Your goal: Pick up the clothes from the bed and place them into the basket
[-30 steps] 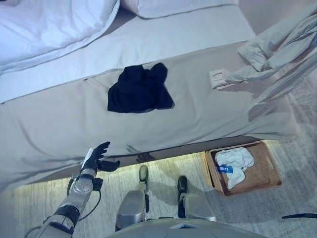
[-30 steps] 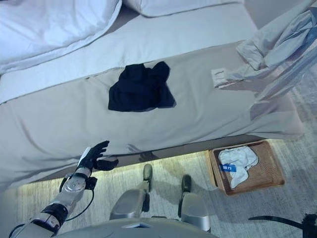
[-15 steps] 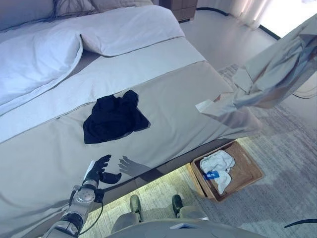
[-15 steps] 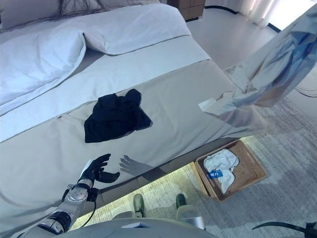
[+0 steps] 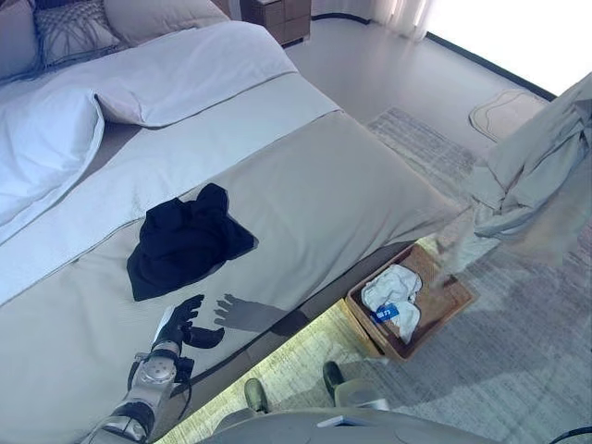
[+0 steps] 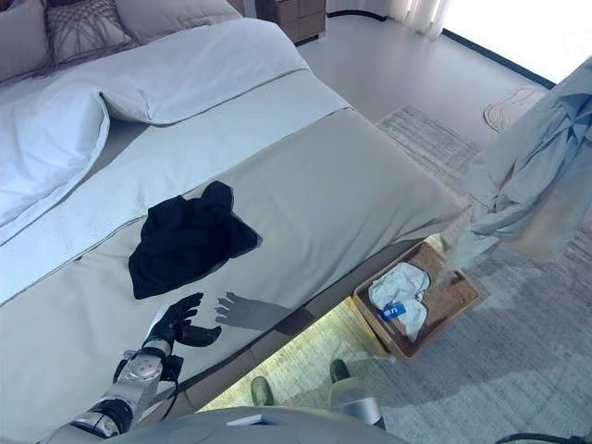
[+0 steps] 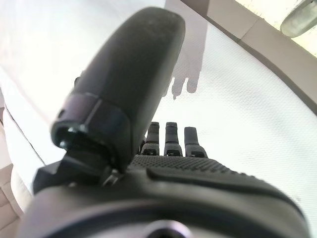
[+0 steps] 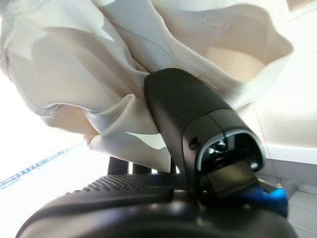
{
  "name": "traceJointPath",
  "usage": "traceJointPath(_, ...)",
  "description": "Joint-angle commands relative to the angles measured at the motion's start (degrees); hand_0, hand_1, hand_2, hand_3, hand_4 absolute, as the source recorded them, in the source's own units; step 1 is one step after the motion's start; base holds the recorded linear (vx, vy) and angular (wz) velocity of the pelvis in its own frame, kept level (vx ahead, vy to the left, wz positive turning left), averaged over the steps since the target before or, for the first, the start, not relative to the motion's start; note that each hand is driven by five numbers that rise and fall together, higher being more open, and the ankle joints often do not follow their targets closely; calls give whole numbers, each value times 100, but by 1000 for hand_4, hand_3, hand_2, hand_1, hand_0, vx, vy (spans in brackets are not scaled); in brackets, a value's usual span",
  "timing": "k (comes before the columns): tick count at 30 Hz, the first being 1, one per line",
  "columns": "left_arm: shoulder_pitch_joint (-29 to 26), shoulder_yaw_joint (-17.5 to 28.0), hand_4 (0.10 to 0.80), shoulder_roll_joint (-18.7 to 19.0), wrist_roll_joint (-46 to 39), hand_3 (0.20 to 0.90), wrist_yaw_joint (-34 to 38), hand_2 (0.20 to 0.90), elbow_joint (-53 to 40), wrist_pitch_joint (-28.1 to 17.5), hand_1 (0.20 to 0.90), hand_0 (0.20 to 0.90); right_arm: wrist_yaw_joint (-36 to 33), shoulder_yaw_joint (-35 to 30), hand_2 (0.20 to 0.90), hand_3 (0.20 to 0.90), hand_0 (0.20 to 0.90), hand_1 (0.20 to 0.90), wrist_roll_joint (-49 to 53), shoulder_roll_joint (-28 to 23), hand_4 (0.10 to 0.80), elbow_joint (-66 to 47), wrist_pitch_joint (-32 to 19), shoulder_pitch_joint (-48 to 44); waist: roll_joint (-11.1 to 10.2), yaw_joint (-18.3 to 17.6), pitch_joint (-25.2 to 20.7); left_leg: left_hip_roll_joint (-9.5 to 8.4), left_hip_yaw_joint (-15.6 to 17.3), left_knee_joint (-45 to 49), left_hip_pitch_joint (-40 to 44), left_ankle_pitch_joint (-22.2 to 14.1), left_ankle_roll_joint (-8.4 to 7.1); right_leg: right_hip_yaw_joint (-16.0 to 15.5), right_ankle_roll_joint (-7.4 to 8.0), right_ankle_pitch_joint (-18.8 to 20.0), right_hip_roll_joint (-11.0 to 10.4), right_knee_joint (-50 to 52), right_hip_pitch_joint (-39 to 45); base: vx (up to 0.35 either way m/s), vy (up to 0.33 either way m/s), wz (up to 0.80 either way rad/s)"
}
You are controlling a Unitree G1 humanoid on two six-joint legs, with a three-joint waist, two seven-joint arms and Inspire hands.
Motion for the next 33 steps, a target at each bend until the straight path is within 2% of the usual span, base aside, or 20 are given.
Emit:
traceJointPath(1,-60,135,800,270,186,900,72,900,315,-353,900,900,-274,-530,300,200,300,300,1,-521,100,-285,-464,-230,-276,214,-834,30,-67,37,433,-794,15,305,150,366,120,223,-427,5,-1,-8)
traceJointPath(7,-68,190,800,238,256,900,98,900,297,-344,900,900,268,-656,300,200,300,300,-123,-80,100,-231,-424,354,-234,192,-814,41,-13,37,440,-787,9,266,143,376,119,236,-459,1,0,-3)
traceJointPath(21,-128,210,800,136,348,900,106,900,404,-347,900,900,958,-230,300,200,300,300,-352,824,100,463,-299,670,-187,265,-772,38,20,37,437,-757,3,120,120,414,114,197,-455,-2,-5,1)
traceJointPath(25,-151,202,800,106,337,900,129,900,438,-367,900,900,1212,-101,300,200,300,300,-500,1114,100,837,-2,714,-171,301,-754,41,29,37,436,-747,9,80,112,422,109,195,-457,-1,-5,1)
traceJointPath(26,-158,200,800,103,335,900,135,900,437,-369,900,900,1264,-87,375,288,375,375,-512,1152,188,902,-9,723,-169,306,-747,41,27,37,435,-746,12,76,109,422,111,197,-459,0,0,0)
traceJointPath(27,-181,197,800,99,336,900,139,900,448,-377,900,900,1303,-56,740,713,740,740,-550,1213,613,1016,0,719,-166,318,-736,40,23,37,429,-741,13,69,108,425,113,195,-461,0,0,0)
traceJointPath(28,-199,185,800,92,337,900,155,900,443,-368,900,900,1332,-21,900,900,900,900,-599,1252,800,1101,70,683,-164,325,-729,37,21,37,425,-738,14,64,108,429,113,193,-463,0,0,0)
traceJointPath(33,-242,193,800,80,381,900,170,900,433,-316,900,900,1257,66,900,900,900,900,-762,1443,800,1450,202,635,-157,373,-711,38,8,37,415,-718,11,28,105,434,101,192,-451,0,0,0)
